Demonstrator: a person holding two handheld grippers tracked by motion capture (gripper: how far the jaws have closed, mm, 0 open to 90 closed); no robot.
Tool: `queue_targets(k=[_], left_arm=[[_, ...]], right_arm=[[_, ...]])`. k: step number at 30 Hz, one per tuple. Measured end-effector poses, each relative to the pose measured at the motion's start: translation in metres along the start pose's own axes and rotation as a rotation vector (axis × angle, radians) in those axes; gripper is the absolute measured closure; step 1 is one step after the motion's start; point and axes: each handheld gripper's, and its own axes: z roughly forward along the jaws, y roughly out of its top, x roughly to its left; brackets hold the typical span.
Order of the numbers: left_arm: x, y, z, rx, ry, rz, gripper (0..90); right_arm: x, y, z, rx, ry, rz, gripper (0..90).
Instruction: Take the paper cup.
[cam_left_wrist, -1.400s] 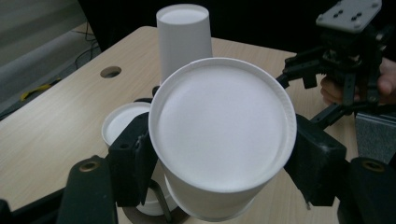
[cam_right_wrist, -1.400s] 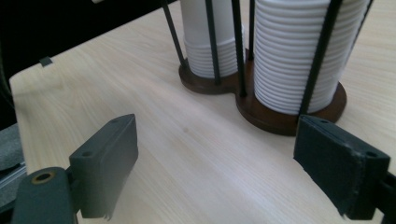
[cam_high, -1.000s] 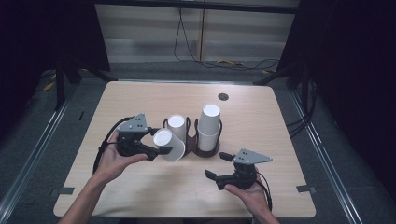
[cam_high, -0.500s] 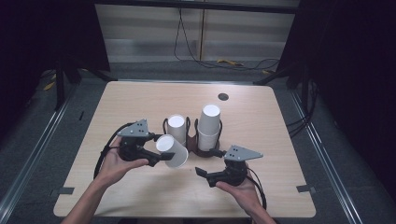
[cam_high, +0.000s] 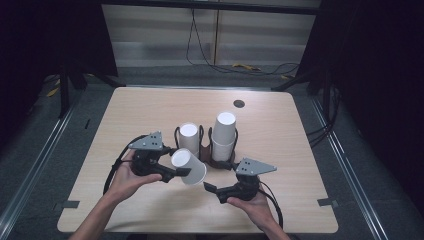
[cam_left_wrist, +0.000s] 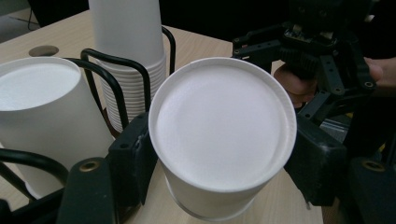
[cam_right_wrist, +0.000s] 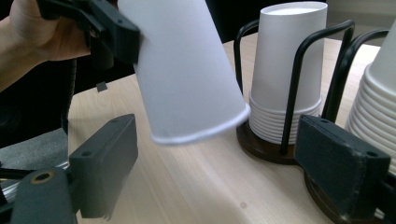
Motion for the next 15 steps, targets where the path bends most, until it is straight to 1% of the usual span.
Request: queue_targets(k=[3,8,11,13,15], left_arm=[[-0.003,0.002,0.004,0.013,-0.012,0.005,32.2],[-0.007,0.005,0.007,0.004,-0.03,0.011,32.3],[-0.009,0.006,0.009,0.011,-0.04,0.011,32.3],[-0.01,0.007,0.01,0.012,-0.036,0.012,32.3],[-0.011,0.007,0.011,0.012,-0.042,0.007,32.3]], right_arm=[[0.001,0.0,0.002,-0.002,0.01,-0.001,13.4],[0.003,0.0,0.005,-0.013,0.029,-0.014,13.4],[0.003,0.0,0.005,-0.014,0.032,-0.018,13.4],[0.003,0.0,0.006,-0.018,0.033,-0.023,13.5],[0.004,0.0,0.007,-0.016,0.037,-0.024,13.5]])
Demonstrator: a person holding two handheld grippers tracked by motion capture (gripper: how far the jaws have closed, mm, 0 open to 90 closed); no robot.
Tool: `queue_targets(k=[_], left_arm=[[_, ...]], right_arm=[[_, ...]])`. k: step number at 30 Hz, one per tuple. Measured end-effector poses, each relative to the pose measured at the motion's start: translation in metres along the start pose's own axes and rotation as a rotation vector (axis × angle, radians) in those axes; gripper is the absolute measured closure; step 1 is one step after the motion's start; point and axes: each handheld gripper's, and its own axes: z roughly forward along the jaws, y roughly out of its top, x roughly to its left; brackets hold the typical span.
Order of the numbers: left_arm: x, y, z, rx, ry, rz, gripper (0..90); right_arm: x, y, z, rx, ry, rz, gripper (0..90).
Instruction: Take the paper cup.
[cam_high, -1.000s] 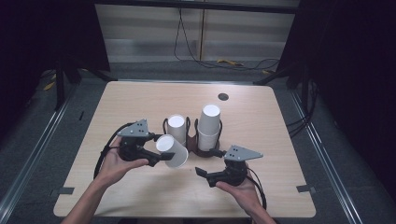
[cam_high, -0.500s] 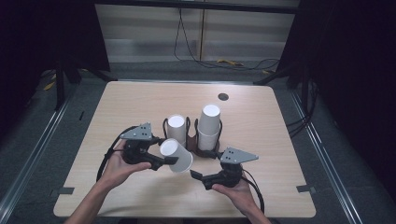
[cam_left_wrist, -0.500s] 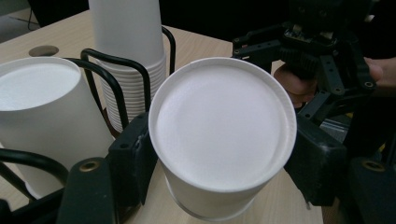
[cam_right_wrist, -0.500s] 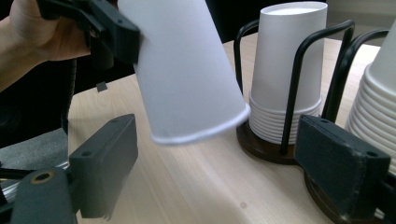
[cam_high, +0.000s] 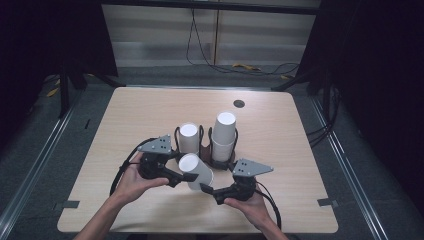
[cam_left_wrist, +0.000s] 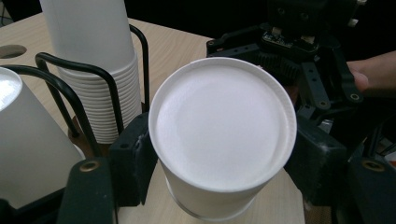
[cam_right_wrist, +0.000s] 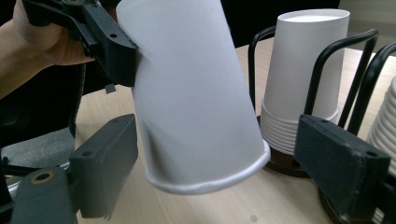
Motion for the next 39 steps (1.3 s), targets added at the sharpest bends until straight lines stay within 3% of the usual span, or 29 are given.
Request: queue_targets(k=[15,30,39], left_arm=[[-0.0087,0.0044,0.01,-0.003,-0.037,0.005,32.4],[-0.0074,0.004,0.0083,-0.009,-0.045,-0.005,32.3],[-0.0079,0.0024,0.0105,-0.007,-0.039,-0.002,28.8]], right_arm=[[0.006,-0.0039,0.0083,0.018,0.033,-0.034,14.3],[0.0086,-0.0046,0.0092,0.015,0.044,-0.076,23.2],[0.0084,-0.0042,0.0089,0.041,0.051,-0.075,23.9]])
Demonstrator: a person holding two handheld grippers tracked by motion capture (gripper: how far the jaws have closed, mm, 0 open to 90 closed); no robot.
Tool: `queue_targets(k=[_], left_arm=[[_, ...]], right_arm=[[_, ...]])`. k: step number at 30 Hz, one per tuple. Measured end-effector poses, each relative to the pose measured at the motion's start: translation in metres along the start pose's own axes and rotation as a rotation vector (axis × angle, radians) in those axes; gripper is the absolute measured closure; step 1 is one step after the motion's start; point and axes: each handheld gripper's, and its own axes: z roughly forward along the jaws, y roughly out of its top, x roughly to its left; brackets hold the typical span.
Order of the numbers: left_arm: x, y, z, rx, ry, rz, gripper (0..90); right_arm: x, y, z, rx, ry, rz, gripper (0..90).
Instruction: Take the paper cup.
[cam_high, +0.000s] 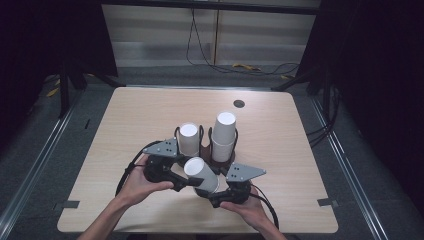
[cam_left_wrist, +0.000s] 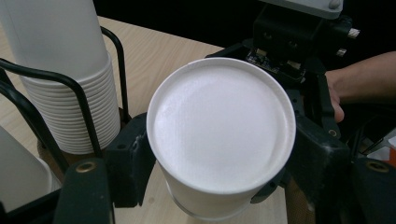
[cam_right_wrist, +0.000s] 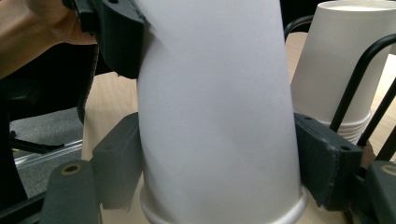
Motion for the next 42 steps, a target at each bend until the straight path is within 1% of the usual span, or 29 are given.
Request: queue_targets(k=[1,2,4,6,9,13,14,18,20,22,24,25,26,27,28,29,30,31,32,34,35,37,39,40,42], left_arm=[[0.0,0.0,0.0,0.006,0.003,-0.002,26.2],[0.0,0.0,0.0,0.001,0.003,-0.005,24.5],[0.0,0.0,0.0,0.002,0.015,-0.001,22.2],[0.001,0.0,-0.001,0.005,0.021,-0.013,18.5],[0.002,-0.001,-0.004,-0.001,0.025,-0.015,18.4],[0.003,0.001,-0.011,-0.016,0.056,0.005,19.4],[0.003,0.001,-0.013,-0.017,0.05,0.01,20.6],[0.007,0.003,-0.017,-0.008,0.023,-0.015,21.9],[0.007,0.004,-0.019,-0.005,0.048,0.003,24.5],[0.007,0.004,-0.02,-0.008,0.049,0.001,24.5],[0.008,0.003,-0.02,-0.01,0.059,0.005,25.0],[0.009,0.003,-0.02,0.003,0.047,0.0,25.2],[0.009,0.003,-0.019,0.018,0.037,0.004,27.8],[0.009,0.002,-0.019,0.027,0.046,0.017,29.4],[0.008,0.001,-0.019,0.035,0.051,0.028,29.2],[0.009,0.0,-0.019,0.039,0.048,0.023,28.7],[0.009,-0.001,-0.019,0.049,0.031,0.014,27.2],[0.009,-0.002,-0.019,0.069,0.029,0.022,27.1],[0.008,-0.003,-0.019,0.083,0.04,0.029,26.8],[0.008,-0.004,-0.021,0.077,0.03,0.015,23.7],[0.007,-0.005,-0.022,0.085,0.038,0.021,23.1],[0.007,-0.007,-0.022,0.096,0.042,0.027,23.0],[0.007,-0.009,-0.022,0.102,0.051,0.026,22.1],[0.007,-0.01,-0.023,0.113,0.052,0.027,21.7],[0.008,-0.012,-0.022,0.116,0.052,0.024,21.6]], right_arm=[[0.0,0.0,0.0,0.002,0.002,0.002,23.9],[0.0,0.0,0.0,0.006,0.001,0.0,23.9],[0.0,0.0,0.0,0.01,0.0,0.001,24.0],[-0.001,0.0,-0.001,0.015,-0.004,0.005,24.1],[-0.003,0.001,-0.003,0.022,-0.011,0.009,24.2],[-0.005,0.001,-0.006,0.032,-0.032,0.017,24.3],[-0.006,0.001,-0.007,0.034,-0.036,0.021,24.3],[-0.01,0.002,-0.011,0.036,-0.05,0.034,24.3],[-0.011,0.003,-0.014,0.043,-0.06,0.031,24.3],[-0.013,0.004,-0.016,0.052,-0.064,0.037,24.3],[-0.015,0.004,-0.018,0.061,-0.07,0.042,24.4],[-0.016,0.004,-0.018,0.071,-0.069,0.046,24.5],[-0.016,0.004,-0.018,0.082,-0.07,0.042,24.5],[-0.016,0.004,-0.018,0.093,-0.071,0.04,24.6],[-0.017,0.004,-0.019,0.102,-0.072,0.036,24.6],[-0.017,0.004,-0.019,0.113,-0.071,0.033,24.7],[-0.017,0.004,-0.019,0.128,-0.069,0.033,24.9],[-0.018,0.005,-0.02,0.143,-0.065,0.036,25.0],[-0.018,0.006,-0.02,0.151,-0.065,0.036,25.1],[-0.019,0.007,-0.021,0.168,-0.06,0.032,25.3],[-0.019,0.007,-0.021,0.183,-0.059,0.035,25.4],[-0.018,0.007,-0.021,0.2,-0.053,0.032,25.5],[-0.017,0.007,-0.021,0.219,-0.05,0.026,25.5],[-0.017,0.007,-0.021,0.23,-0.048,0.022,25.5],[-0.016,0.007,-0.02,0.248,-0.043,0.017,25.6]])
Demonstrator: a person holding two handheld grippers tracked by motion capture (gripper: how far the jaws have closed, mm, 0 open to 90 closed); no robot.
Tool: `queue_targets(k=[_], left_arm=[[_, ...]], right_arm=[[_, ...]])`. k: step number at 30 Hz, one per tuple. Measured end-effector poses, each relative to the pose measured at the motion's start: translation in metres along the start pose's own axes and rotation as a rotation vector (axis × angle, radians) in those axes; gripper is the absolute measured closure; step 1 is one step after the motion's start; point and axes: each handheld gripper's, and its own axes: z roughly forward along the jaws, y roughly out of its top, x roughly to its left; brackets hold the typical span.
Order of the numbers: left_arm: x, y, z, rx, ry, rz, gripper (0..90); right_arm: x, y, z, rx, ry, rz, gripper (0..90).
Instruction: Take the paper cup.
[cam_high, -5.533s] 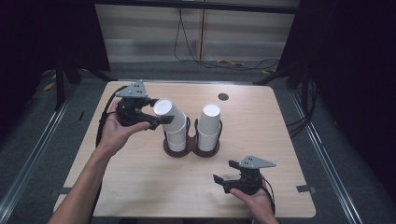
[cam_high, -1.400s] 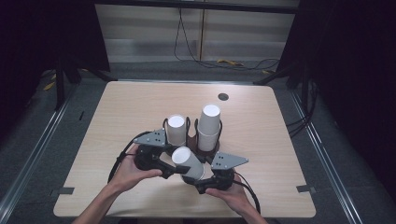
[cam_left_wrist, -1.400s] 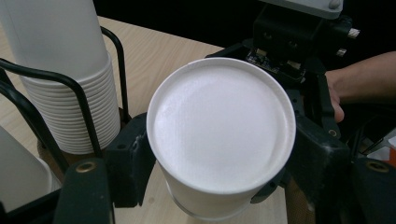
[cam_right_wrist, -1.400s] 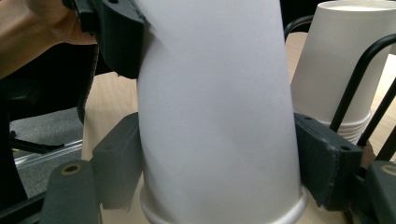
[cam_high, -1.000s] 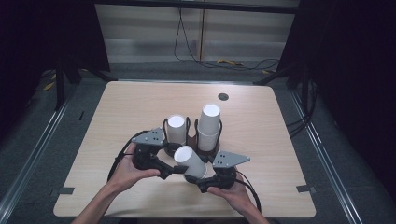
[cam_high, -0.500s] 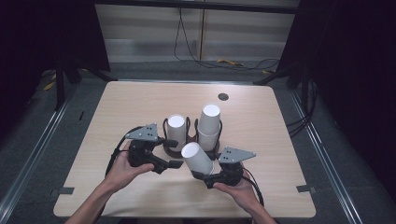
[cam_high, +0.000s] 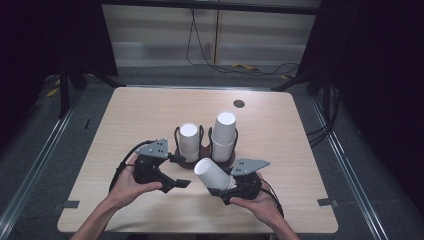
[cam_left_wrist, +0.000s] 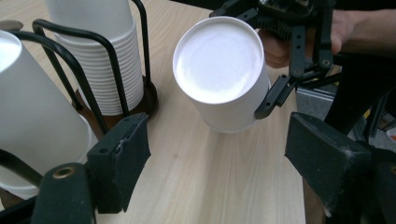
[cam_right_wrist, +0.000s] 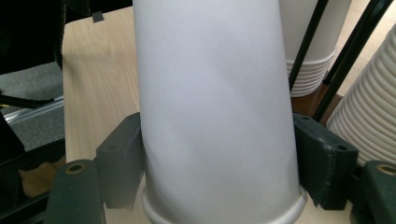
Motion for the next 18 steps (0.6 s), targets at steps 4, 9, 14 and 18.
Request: queue_targets(k=[4,9,14,18], left_arm=[[0.001,-0.003,0.002,0.018,0.004,-0.004,21.6],[0.002,-0.005,0.003,0.06,0.006,0.009,21.6],[0.002,-0.005,0.004,0.087,0.014,0.023,19.9],[-0.001,-0.004,0.006,0.113,0.014,0.039,18.6]], right_arm=[[0.001,0.001,0.003,0.059,0.026,-0.012,25.7],[0.004,0.003,0.007,0.116,0.045,-0.034,25.9],[0.005,0.008,0.01,0.183,0.04,-0.078,26.1],[0.007,0.013,0.016,0.231,0.053,-0.111,26.1]])
